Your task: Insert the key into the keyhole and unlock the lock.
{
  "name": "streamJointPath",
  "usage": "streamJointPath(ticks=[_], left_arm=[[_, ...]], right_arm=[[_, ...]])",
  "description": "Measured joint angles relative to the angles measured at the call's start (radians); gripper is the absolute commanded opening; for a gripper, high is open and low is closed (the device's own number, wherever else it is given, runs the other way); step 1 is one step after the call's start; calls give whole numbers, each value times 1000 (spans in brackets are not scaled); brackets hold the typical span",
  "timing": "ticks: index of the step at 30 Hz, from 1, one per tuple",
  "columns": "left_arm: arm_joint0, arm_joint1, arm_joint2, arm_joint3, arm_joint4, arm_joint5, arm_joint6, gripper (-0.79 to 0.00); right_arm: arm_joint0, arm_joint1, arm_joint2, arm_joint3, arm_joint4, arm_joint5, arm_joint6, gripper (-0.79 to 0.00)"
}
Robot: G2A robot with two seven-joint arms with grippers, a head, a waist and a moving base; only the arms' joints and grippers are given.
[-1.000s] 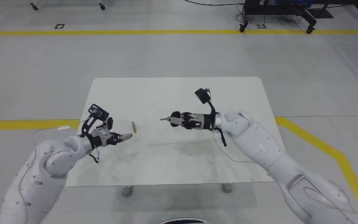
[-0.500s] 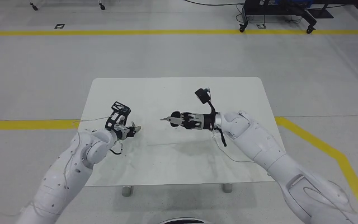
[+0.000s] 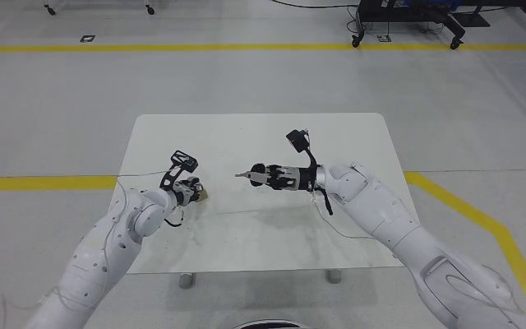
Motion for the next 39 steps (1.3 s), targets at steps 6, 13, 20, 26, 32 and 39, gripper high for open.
streamJointPath(ticks=[6,13,20,26,32,39], left_arm=[[9,-3,-24,4,-43,-18,24,-785],[-30,-13,-133,114,-556,-100,-89,-785],[-171,-28,-130,316,-1019,-111,-465,-785],[-173,-29,-127,323,-1002,-117,-449,-785],[-180,-37,-127,346,-1111,-31,-480,-785],[-370,-90,-20,575,-1457,259,-857,-785]], right_arm=[[0,0,0,0,0,0,0,-785],[0,0,0,0,0,0,0,-785],[0,0,0,0,0,0,0,-785],[0,0,0,0,0,0,0,-785],[-18,3,10,-36,-27,5,-19,-785],[-75,22,81,-127,-132,0,-91,-785]])
